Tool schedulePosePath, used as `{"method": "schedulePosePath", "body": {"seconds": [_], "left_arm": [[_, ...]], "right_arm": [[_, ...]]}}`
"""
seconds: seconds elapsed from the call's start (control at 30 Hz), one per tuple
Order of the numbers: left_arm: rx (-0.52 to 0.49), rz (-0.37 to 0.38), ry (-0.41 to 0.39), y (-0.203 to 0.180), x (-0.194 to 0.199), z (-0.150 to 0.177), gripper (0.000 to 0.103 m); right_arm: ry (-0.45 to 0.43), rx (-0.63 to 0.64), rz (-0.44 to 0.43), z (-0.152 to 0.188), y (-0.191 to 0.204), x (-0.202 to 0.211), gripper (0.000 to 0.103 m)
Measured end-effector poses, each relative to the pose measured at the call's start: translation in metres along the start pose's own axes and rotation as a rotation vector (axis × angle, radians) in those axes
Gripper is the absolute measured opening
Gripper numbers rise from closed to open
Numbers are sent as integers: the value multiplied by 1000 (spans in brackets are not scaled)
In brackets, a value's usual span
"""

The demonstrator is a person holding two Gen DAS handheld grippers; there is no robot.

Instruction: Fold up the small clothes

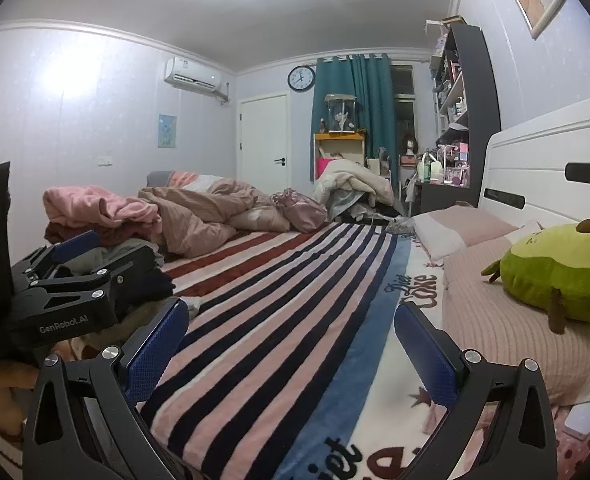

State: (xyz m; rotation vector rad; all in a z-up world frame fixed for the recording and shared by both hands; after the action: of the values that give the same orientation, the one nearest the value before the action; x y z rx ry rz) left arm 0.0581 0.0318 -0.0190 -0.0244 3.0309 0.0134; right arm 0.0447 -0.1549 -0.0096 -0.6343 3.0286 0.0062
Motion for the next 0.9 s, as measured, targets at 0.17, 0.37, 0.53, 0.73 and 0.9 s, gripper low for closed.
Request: {"method": "schedulePosePath", "body": {"seconds": [0.17, 0.37, 0.53, 0.73, 0.9], "left_arm": [[6, 12, -2, -1, 1, 1, 102], [-4, 12, -3, -4, 1, 2, 102], [-8, 10, 0, -4, 1, 4, 102], [-12, 12, -7, -5, 2, 3, 102], [-6, 12, -9, -5, 2, 2, 102]], "right_arm": [[0, -1, -2, 0, -1, 0, 103], [1, -1, -2, 0, 1, 0, 103], [2, -4, -2, 0, 1, 0, 103], [4, -14, -5, -1, 5, 0, 103], [1, -14, 1, -1, 9, 0, 103]]}}
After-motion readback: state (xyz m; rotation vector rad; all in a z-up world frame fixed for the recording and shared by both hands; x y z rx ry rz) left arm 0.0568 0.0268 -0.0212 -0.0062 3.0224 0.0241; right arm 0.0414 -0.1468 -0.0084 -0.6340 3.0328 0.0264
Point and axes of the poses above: each gripper's, at about its wrist camera, not at the fingertips, and x roughly against the way its jaws point, y to its left, z to its underside, the point moved 9 cm from there along -x, roughly the way its jaws point, and after that the axes turned 15 degrees about -y, right-handed, at the moved point
